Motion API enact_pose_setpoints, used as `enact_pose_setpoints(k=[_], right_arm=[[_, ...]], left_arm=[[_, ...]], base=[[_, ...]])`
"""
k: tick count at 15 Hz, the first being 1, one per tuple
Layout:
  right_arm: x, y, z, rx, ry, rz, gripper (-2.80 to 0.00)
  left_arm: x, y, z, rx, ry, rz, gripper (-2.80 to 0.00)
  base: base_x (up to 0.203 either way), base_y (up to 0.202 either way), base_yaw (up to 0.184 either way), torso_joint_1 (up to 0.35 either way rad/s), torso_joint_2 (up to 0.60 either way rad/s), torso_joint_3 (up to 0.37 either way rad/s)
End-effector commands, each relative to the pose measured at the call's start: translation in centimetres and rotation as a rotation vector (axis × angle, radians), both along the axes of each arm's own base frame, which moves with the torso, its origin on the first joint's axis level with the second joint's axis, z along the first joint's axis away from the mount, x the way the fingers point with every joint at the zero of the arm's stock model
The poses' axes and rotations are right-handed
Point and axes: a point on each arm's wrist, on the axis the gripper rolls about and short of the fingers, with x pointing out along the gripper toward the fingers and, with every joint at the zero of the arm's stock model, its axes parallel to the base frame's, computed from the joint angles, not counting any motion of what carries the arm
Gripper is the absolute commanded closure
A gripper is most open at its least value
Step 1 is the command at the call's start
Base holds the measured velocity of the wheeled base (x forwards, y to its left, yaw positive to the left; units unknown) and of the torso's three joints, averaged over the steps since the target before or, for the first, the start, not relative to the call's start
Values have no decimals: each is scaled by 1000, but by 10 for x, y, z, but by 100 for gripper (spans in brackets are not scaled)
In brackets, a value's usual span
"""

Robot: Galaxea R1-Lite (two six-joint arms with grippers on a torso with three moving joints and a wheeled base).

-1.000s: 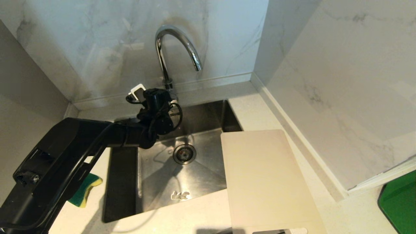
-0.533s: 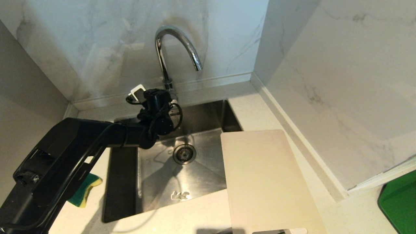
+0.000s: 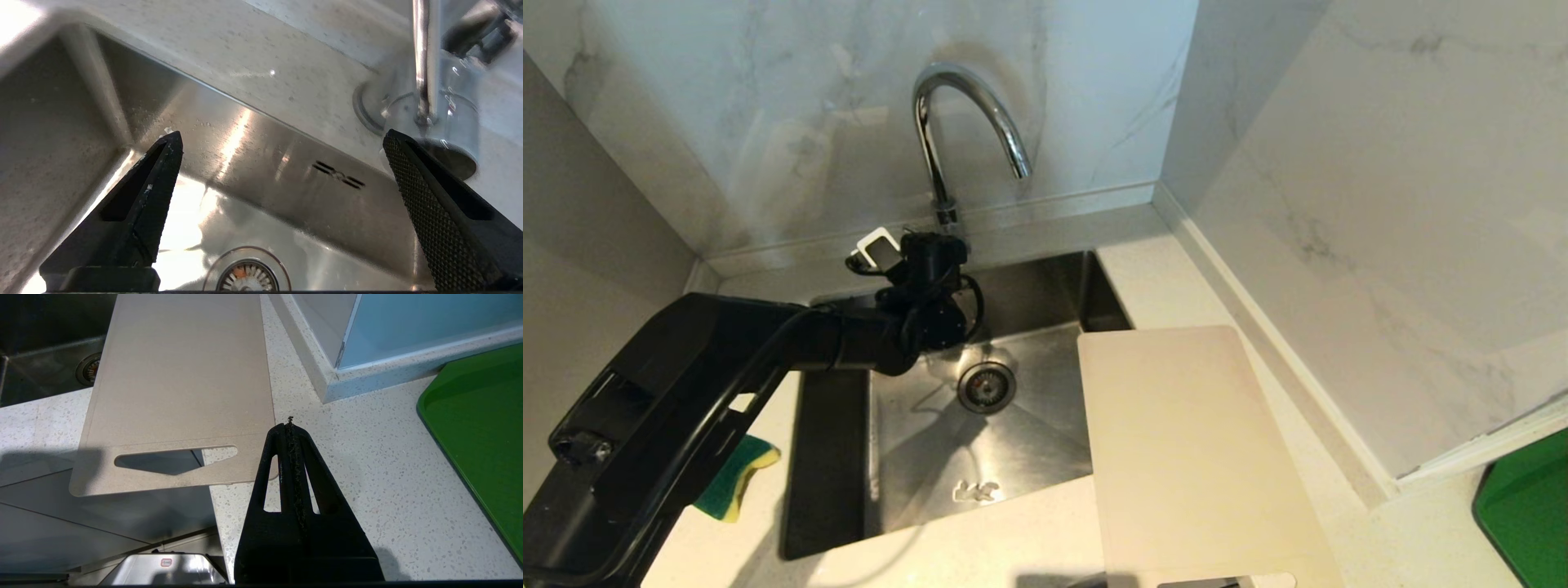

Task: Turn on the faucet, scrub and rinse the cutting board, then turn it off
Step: Turn on the tap

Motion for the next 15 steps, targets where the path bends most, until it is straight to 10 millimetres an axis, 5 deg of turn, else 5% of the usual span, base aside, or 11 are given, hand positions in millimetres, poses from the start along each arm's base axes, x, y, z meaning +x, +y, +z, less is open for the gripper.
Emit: enact_pose_setpoints(k=[1, 7, 11, 15], right_arm=[[0, 0, 0, 0, 0, -1, 0], [0, 0, 0, 0, 1, 0, 0], [0, 0, 0, 0, -1, 1, 0], [0, 0, 0, 0, -1, 2, 0]], left_arm=[[-6, 3, 15, -31, -19, 5, -280], [-29, -28, 36, -74, -71, -78, -280], [-32, -27, 53, -125, -155, -115, -280], [-21, -17, 47, -127, -179, -82, -280]], base=[[0, 0, 0, 0, 0, 0], [0, 0, 0, 0, 0, 0], [0, 0, 0, 0, 0, 0], [0, 0, 0, 0, 0, 0]])
